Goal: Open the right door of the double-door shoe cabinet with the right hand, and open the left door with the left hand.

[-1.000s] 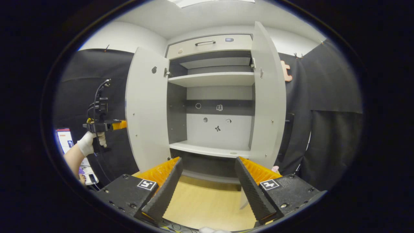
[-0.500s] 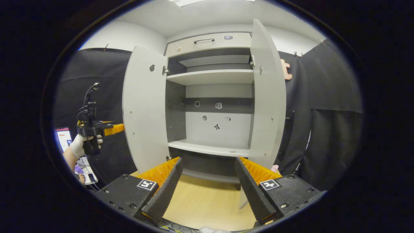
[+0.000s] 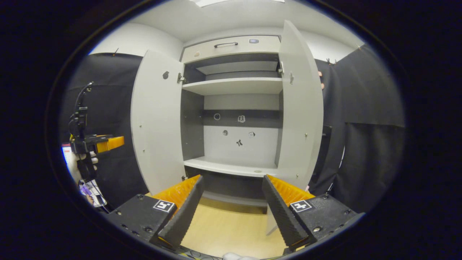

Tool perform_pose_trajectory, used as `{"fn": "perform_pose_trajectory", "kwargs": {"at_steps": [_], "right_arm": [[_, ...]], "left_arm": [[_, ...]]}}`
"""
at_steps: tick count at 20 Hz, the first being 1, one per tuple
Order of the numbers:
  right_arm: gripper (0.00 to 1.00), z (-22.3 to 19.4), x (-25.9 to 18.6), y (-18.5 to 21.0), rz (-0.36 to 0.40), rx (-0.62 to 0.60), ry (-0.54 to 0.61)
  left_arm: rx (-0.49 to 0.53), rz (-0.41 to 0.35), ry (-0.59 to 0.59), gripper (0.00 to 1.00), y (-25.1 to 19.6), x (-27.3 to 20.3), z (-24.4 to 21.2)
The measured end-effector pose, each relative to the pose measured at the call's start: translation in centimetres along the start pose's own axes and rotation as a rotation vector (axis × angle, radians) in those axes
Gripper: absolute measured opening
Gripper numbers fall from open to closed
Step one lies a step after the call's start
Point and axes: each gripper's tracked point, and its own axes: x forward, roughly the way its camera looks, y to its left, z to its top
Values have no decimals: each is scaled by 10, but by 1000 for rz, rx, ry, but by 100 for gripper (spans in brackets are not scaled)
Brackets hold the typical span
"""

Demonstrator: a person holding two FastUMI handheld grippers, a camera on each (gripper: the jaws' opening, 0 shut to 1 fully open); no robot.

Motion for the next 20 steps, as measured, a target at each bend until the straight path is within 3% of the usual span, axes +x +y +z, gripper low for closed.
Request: {"fn": "perform_pose_trajectory", "kwargs": {"at_steps": [11,16,20], "right_arm": [[99,5,-8,-39,-163,17,-14],[100,3,-13,-47,-206,17,-18],[100,3,-18,-53,-224,28,-18]], "left_arm": [[46,-142,13,96,-132,-36,-11],[68,-191,43,96,-161,-37,-29],[74,-173,27,96,-157,-37,-23]]}}
